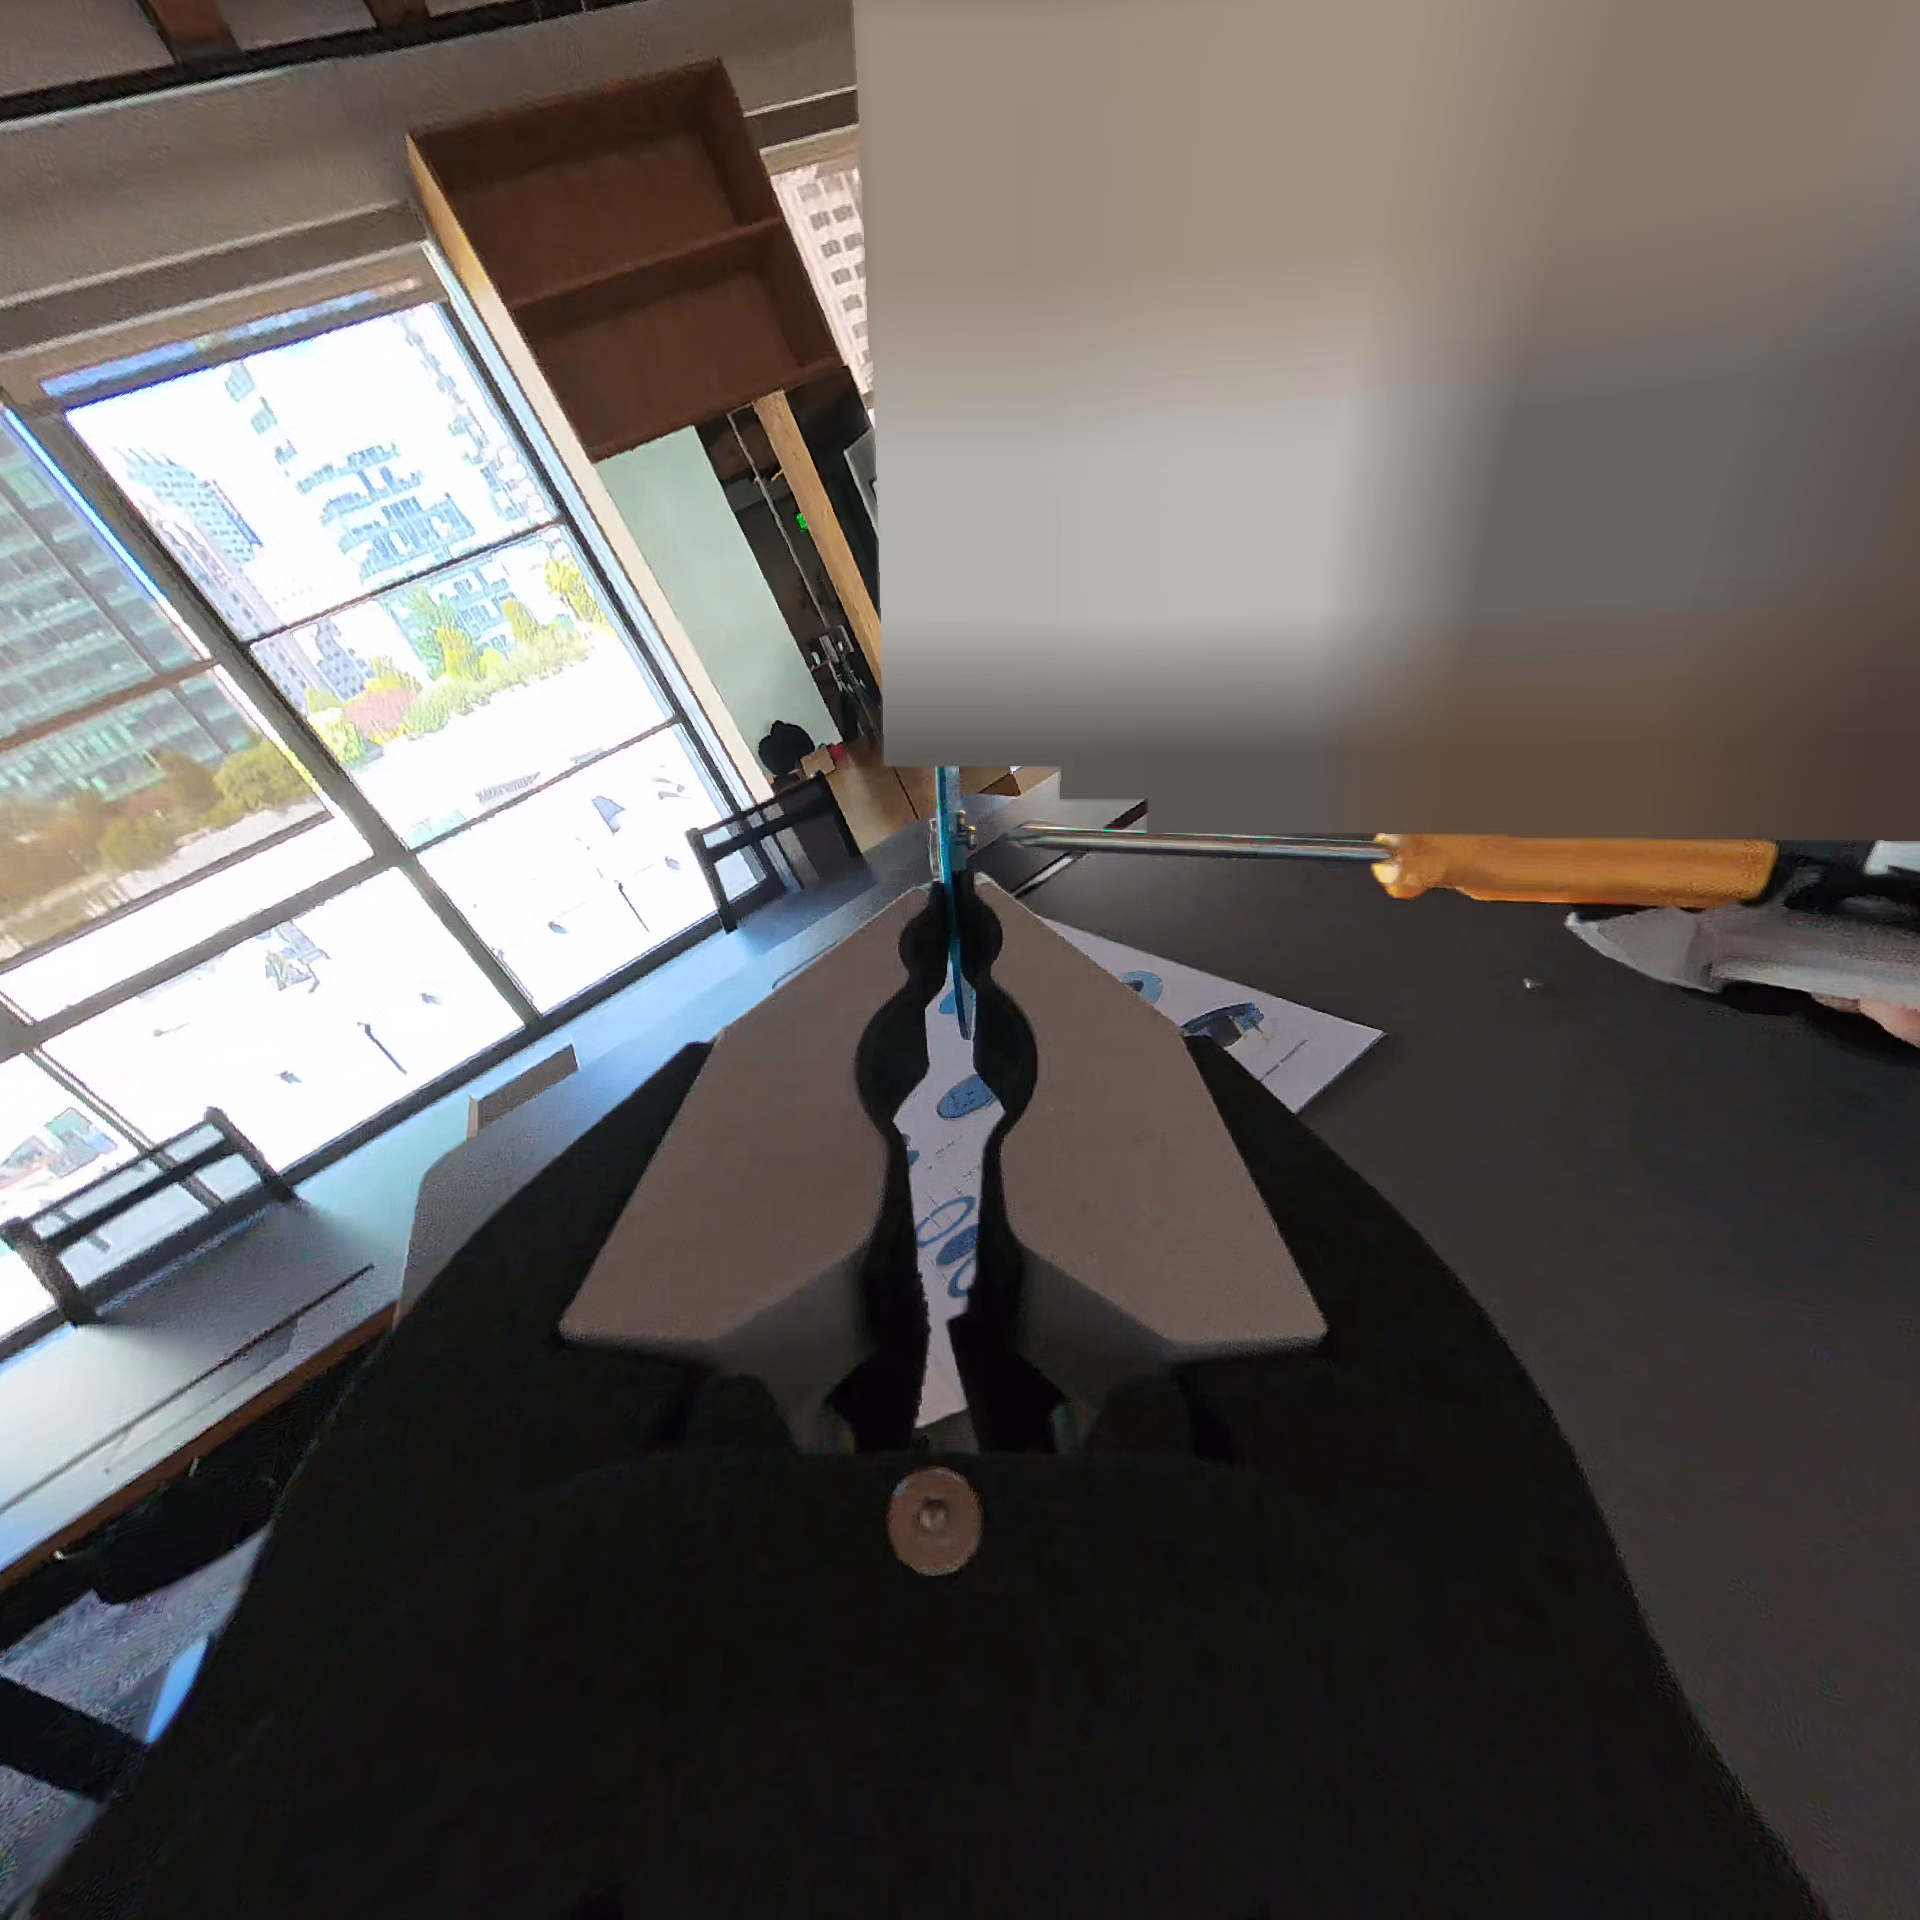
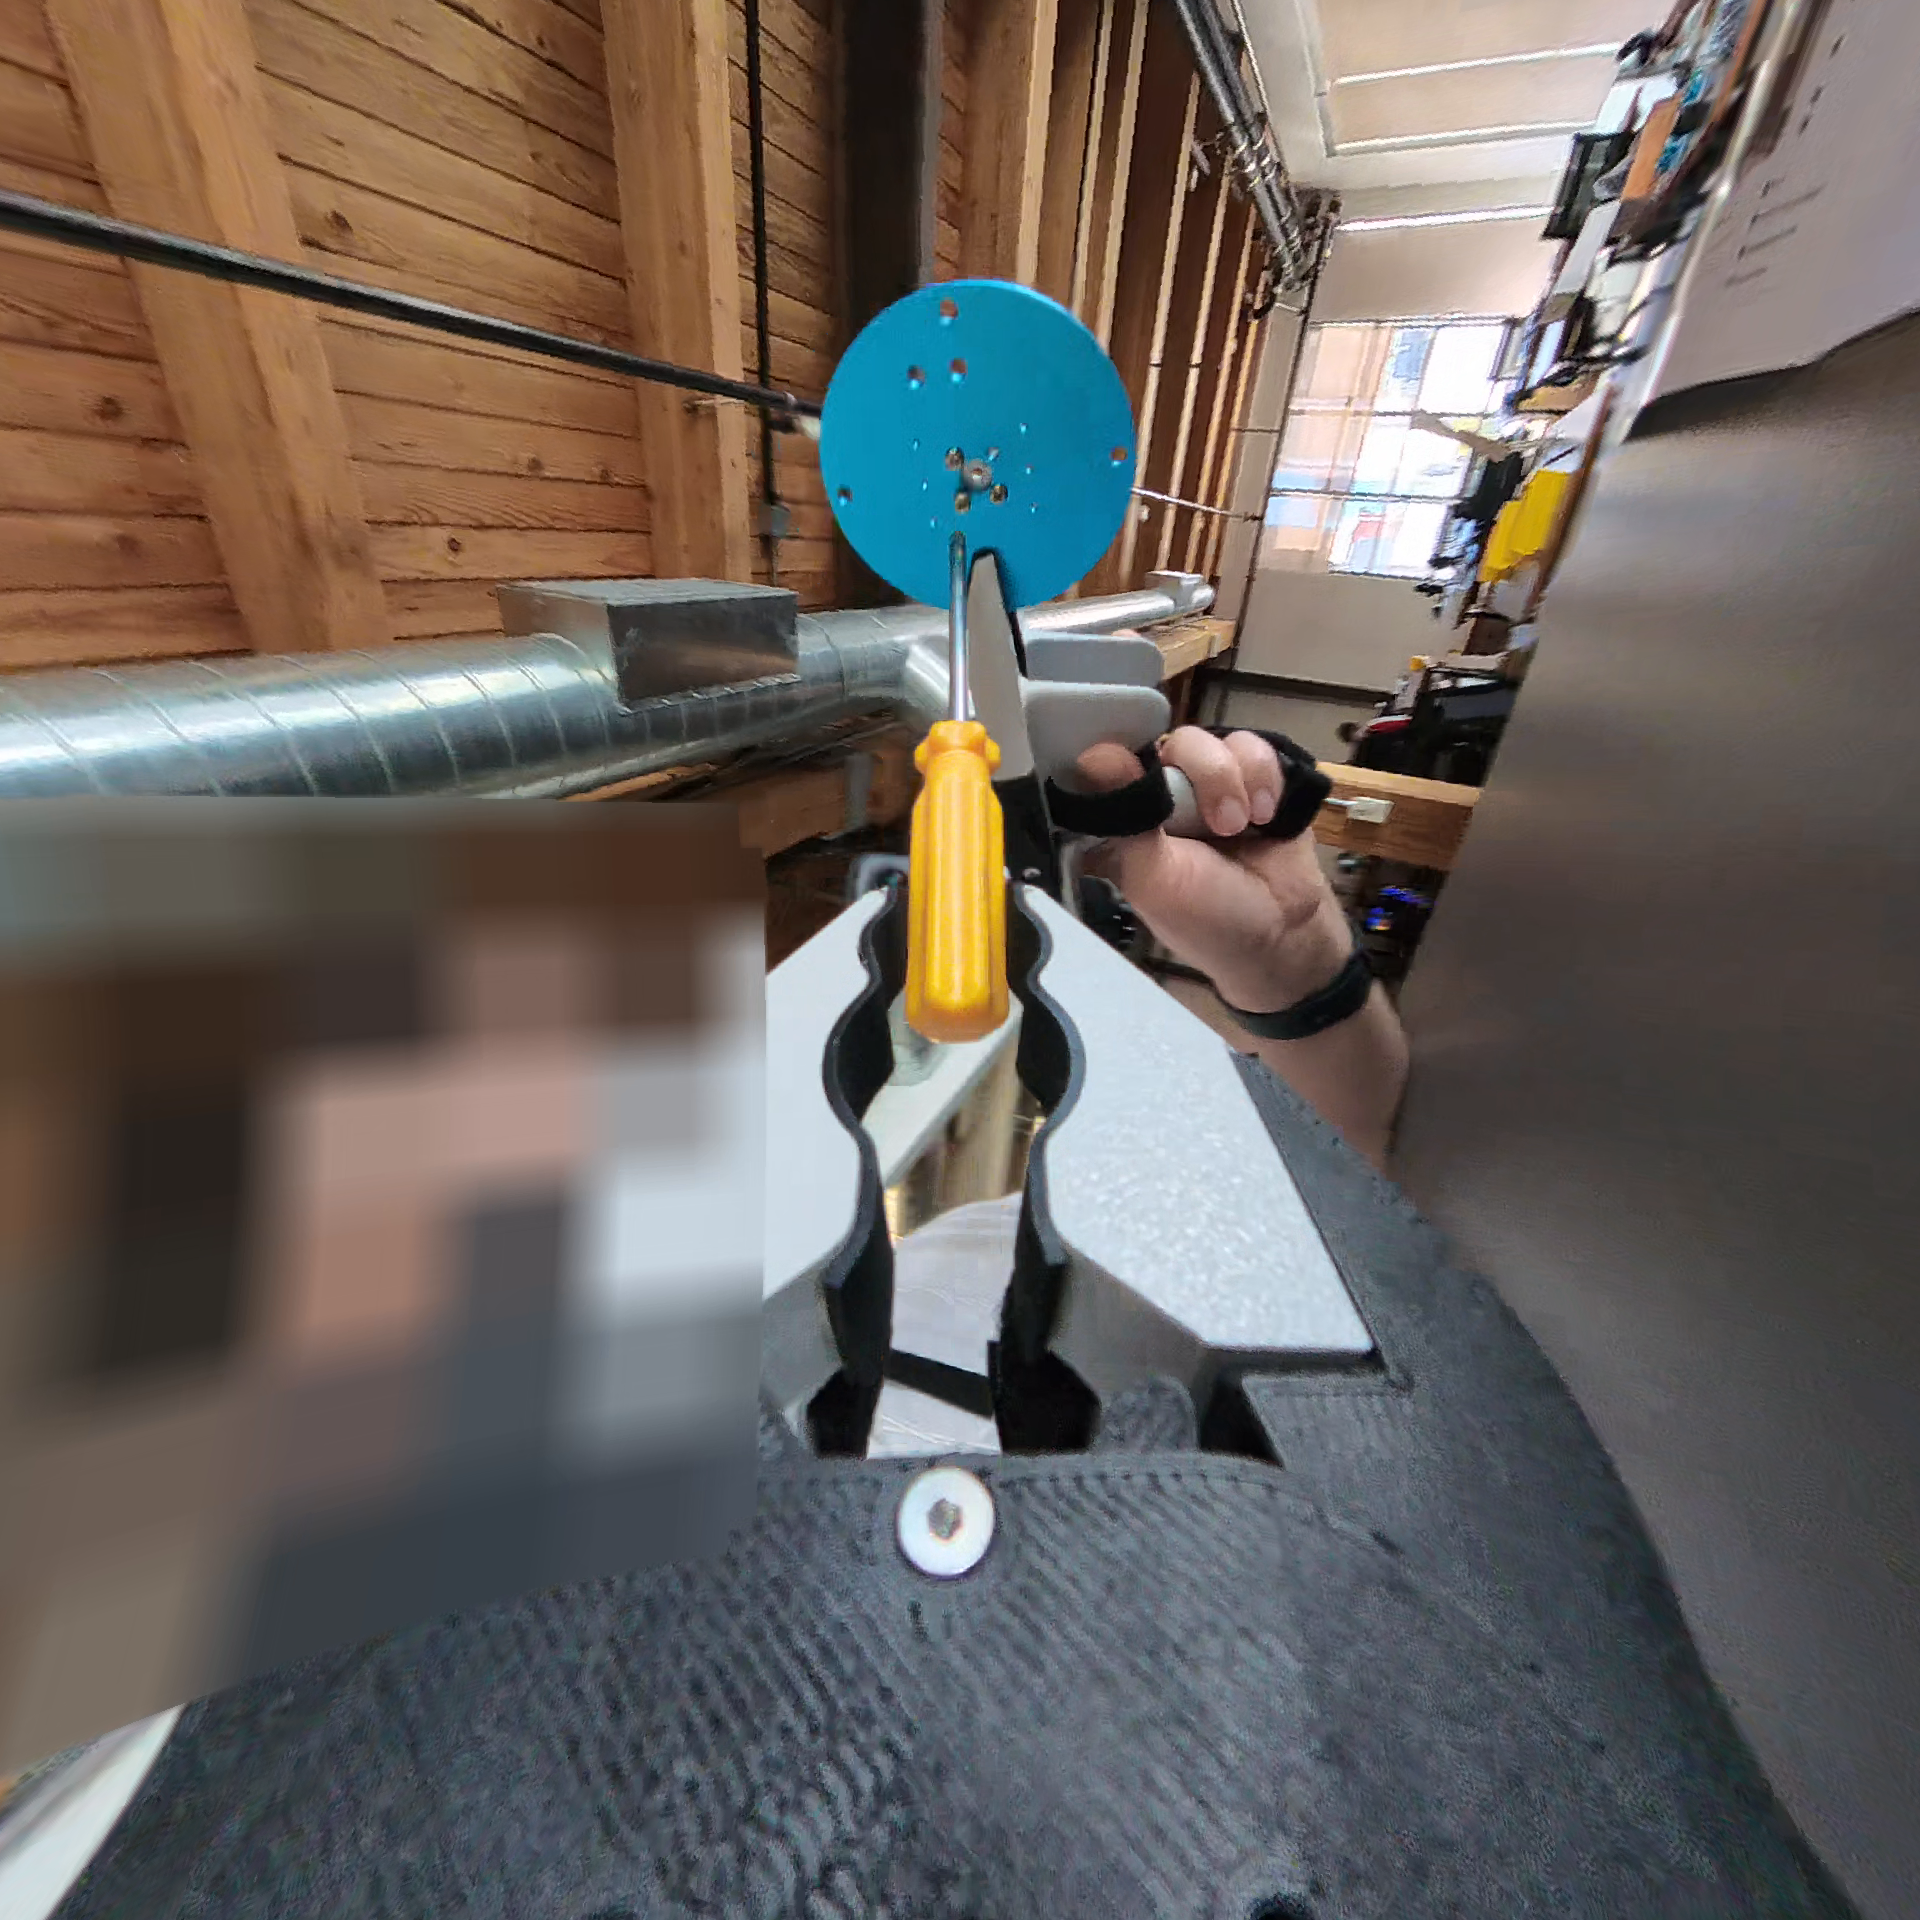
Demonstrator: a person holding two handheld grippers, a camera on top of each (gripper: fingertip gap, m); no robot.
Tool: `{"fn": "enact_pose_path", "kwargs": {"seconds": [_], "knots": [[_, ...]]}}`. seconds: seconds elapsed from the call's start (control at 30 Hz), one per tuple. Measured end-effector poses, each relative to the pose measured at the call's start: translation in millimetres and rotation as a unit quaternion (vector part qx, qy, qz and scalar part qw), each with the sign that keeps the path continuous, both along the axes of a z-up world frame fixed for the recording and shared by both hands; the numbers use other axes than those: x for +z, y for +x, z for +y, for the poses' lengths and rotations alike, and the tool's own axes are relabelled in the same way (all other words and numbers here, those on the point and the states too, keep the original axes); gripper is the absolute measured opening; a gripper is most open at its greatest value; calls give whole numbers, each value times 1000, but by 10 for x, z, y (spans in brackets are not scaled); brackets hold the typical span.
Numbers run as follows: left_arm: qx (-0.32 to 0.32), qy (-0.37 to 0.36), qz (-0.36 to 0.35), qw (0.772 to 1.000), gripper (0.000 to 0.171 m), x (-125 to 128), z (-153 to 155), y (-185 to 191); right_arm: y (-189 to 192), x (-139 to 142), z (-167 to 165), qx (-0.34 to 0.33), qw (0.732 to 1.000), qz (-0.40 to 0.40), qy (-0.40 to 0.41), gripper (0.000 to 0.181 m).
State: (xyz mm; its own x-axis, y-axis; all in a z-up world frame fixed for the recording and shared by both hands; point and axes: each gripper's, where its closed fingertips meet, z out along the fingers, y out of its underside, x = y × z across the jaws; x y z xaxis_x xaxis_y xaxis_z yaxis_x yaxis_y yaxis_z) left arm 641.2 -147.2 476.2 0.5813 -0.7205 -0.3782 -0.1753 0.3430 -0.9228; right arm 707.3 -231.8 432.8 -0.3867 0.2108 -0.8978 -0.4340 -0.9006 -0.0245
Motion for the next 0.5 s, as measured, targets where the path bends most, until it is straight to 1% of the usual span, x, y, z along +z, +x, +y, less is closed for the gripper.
{"fn": "enact_pose_path", "kwargs": {"seconds": [0.07,0.1,0.13,0.17,0.2,0.23,0.27,0.3,0.33,0.37,0.4,0.47,0.5], "knots": [[5,-46,-5,999,0,-62,114,-46,4,-23,8,-29,996,-75,48,17],[0,-77,-6,997,0,-115,160,-51,8,-29,10,-47,987,-125,88,17],[-8,-109,-7,994,0,-174,195,-49,15,-24,9,-70,970,-185,142,17],[-14,-143,-8,990,0,-240,228,-44,25,-40,16,-98,937,-264,207,17],[-18,-174,-6,985,0,-311,260,-38,64,-98,54,-133,880,-366,272,17],[-20,-202,0,979,0,-389,286,-32,130,-145,102,-171,799,-467,338,17],[-22,-224,8,974,0,-467,305,-21,202,-175,143,-205,698,-557,401,17],[-22,-243,21,969,0,-552,318,-6,275,-187,181,-232,592,-630,446,17],[-20,-261,37,964,0,-645,326,11,306,-185,195,-248,505,-674,478,17],[-21,-273,48,961,0,-723,323,34,295,-205,190,-249,439,-702,502,17],[-23,-283,60,957,0,-795,310,63,267,-245,184,-243,393,-719,519,17],[-31,-296,82,951,0,-912,259,125,225,-336,181,-229,322,-741,543,17],[-35,-297,91,950,0,-949,230,155,233,-375,193,-223,281,-754,551,17]]}}
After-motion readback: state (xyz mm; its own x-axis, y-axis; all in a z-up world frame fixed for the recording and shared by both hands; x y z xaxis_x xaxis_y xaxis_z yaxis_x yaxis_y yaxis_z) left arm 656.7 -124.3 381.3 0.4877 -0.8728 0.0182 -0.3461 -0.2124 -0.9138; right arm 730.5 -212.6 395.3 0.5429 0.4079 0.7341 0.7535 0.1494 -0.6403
